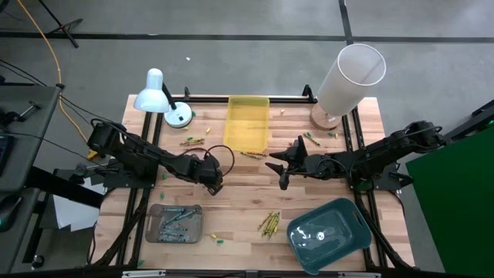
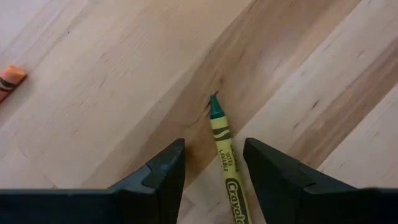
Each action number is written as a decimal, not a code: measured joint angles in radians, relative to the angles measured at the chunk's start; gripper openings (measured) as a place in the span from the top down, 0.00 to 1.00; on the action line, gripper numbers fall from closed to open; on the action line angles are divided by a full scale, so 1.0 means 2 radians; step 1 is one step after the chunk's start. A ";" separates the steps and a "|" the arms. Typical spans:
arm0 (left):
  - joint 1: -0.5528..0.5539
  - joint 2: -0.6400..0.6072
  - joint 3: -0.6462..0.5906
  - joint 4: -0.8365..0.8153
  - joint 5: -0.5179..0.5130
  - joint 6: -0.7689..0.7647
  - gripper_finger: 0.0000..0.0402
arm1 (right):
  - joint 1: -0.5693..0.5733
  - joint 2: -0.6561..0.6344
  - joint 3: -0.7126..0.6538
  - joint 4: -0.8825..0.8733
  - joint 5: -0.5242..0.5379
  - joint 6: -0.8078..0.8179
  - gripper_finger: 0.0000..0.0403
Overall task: Sort crayons
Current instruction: Put the green crayon into the yellow bin
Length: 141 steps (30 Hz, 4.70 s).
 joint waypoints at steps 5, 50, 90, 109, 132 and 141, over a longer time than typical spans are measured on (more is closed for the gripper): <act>-0.001 0.014 0.002 -0.015 0.002 0.000 0.69 | 0.000 0.000 0.000 0.000 0.000 0.001 0.56; -0.041 -0.178 -0.246 0.802 -0.023 0.406 1.00 | 0.000 0.000 0.000 0.015 -0.062 -0.004 0.56; 0.233 -0.088 0.043 0.416 0.083 0.418 1.00 | -0.019 0.000 0.000 0.010 -0.063 -0.002 0.56; 0.299 0.064 0.103 0.380 0.099 0.371 1.00 | -0.013 0.000 0.000 0.003 -0.064 0.000 0.56; 0.299 0.064 0.103 0.307 0.091 0.340 1.00 | -0.013 0.000 0.000 0.000 -0.063 0.012 0.56; 0.299 0.064 0.102 0.285 0.091 0.315 1.00 | -0.013 0.000 0.000 0.000 -0.063 0.013 0.56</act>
